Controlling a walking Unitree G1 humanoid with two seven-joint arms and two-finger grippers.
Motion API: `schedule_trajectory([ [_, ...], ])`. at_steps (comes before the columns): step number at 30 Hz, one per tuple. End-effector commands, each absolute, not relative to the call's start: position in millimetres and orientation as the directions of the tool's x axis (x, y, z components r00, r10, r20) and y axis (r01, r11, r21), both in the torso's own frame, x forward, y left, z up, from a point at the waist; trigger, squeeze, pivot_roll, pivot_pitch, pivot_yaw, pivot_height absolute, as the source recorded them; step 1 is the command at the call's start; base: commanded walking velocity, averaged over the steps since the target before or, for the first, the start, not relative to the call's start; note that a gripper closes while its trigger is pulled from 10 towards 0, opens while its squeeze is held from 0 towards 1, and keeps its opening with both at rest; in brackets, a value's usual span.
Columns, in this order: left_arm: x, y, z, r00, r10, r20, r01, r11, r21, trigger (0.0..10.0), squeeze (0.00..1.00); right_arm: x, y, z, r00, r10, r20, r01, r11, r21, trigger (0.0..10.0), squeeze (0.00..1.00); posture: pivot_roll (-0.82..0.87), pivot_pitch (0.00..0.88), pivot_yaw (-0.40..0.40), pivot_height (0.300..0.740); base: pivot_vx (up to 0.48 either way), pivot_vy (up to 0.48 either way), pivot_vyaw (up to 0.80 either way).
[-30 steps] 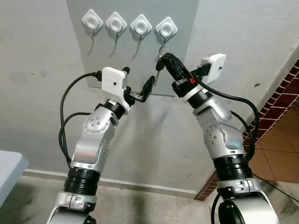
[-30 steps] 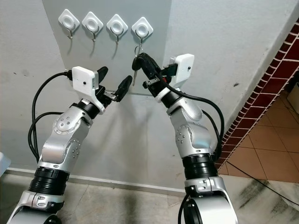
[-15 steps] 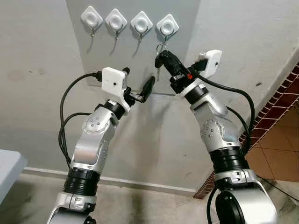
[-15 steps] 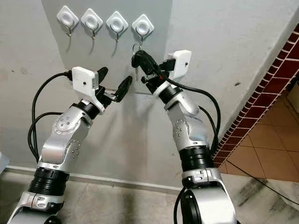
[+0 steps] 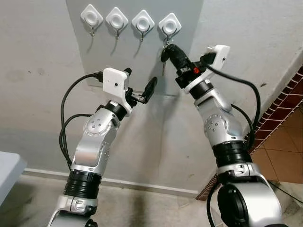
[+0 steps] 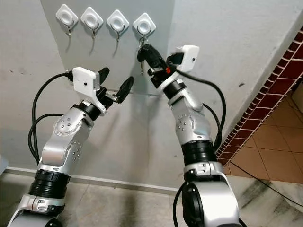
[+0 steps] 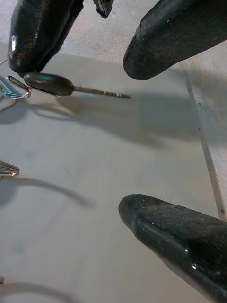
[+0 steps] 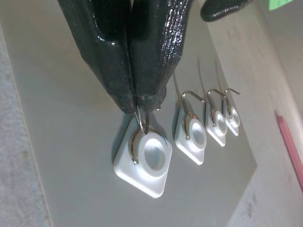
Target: Hang keys on a hook
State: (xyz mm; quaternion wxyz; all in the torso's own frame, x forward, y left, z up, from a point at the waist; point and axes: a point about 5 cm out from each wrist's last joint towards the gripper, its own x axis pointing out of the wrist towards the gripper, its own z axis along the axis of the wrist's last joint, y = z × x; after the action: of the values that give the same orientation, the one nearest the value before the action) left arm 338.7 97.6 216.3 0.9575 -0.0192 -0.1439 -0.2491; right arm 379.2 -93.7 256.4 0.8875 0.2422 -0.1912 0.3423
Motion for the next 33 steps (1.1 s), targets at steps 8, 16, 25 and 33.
schedule_trajectory([
  [8,337,99,220,0.835,-0.463,0.298,0.477,0.879,0.030,10.0,0.00,382,-95,255,0.683,0.511,0.522,-0.729,0.517,0.448,10.0,0.00,0.13,0.064,-0.027,0.740,0.000,0.000,0.00],
  [16,338,101,222,0.837,-0.457,0.302,0.471,0.882,0.027,10.0,0.00,379,-91,236,0.681,0.564,0.467,-0.729,0.458,0.509,10.0,0.00,0.13,0.065,-0.026,0.740,0.000,0.000,0.00],
  [25,337,101,221,0.839,-0.452,0.304,0.466,0.884,0.029,10.0,0.00,372,-90,221,0.700,0.554,0.451,-0.709,0.464,0.530,10.0,1.00,0.13,0.064,-0.025,0.740,0.000,0.000,0.00],
  [33,338,100,221,0.842,-0.446,0.304,0.458,0.888,0.035,10.0,0.00,366,-95,213,0.713,0.519,0.471,-0.699,0.483,0.527,10.0,1.00,0.13,0.055,-0.022,0.740,0.000,0.000,0.00],
])
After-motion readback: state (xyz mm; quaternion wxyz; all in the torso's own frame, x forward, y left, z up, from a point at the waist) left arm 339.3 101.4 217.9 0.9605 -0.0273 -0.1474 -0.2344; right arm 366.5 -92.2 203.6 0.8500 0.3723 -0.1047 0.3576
